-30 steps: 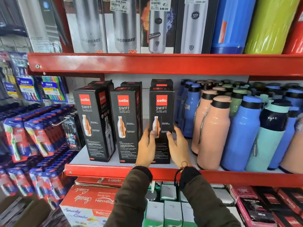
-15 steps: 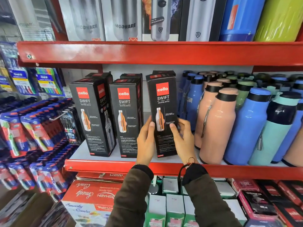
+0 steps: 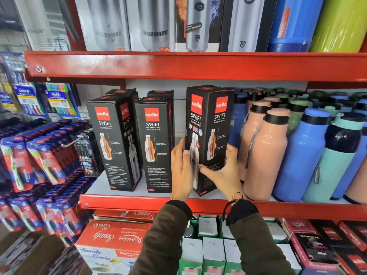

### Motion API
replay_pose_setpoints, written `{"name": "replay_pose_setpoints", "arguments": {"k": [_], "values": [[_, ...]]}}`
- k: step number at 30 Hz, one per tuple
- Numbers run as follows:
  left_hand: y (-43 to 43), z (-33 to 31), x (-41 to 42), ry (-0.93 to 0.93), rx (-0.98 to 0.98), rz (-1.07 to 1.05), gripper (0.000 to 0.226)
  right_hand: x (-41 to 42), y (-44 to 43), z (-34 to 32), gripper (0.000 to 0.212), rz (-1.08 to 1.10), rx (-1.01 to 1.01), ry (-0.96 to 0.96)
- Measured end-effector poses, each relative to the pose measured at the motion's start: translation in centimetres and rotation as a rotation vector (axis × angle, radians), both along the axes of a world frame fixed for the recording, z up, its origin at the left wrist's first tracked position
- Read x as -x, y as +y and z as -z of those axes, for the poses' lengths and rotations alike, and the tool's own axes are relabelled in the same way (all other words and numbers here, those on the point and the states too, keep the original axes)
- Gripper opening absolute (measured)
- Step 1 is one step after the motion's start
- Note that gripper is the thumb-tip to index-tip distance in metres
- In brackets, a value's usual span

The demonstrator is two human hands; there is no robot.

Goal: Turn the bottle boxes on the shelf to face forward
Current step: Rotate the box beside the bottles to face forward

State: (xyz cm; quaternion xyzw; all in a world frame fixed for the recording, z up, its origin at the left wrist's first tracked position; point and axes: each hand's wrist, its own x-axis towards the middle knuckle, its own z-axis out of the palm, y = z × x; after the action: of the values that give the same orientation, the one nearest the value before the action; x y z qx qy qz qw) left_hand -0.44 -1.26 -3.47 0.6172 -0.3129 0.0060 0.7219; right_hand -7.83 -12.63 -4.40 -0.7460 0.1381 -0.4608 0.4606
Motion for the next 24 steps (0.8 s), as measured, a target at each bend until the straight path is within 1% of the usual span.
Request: {"name": "replay_pose_setpoints", "arguments": {"k": [2,4,7,8,11,14,18,24], "values": [[-0.4,-0.3,-0.4,0.076,-0.022,0.042,0.046,0.2,-0.2,-0.1,0.087,-0.02,-0.012,0.027],[-0.8,-0.5,-0.7,0.151,-0.043,0.078,0.046,0.4,-0.3,-0.2,0.091,-0.044,-0.018,0.073],[-0.8,-0.3,-0.9,0.18,-0.059,0.086,0.042,0.5,-0.4,-0.3,0.102,-0.107,-0.004,0.168],[-0.8,-0.1,-0.9,0.173,-0.053,0.08,0.038,0.6,-0.4,-0.3,0.102,-0.132,0.016,0.19],[-0.7,0.4,-0.9,0.147,-0.028,0.052,0.028,0.8,-0.5,-0.4,0.09,-0.146,0.093,0.223],[-0.6,0.8,-0.7,0.125,-0.007,0.017,0.027,0.8,-0.3,-0.5,0.081,-0.156,0.129,0.239],[-0.6,1.3,-0.6,0.107,0.018,-0.004,0.026,0.8,-0.1,-0.3,0.078,-0.158,0.132,0.24],[-0.6,2.2,-0.8,0.074,0.008,-0.025,0.029,0.6,-0.2,0.5,0.068,-0.105,0.072,0.224]]}}
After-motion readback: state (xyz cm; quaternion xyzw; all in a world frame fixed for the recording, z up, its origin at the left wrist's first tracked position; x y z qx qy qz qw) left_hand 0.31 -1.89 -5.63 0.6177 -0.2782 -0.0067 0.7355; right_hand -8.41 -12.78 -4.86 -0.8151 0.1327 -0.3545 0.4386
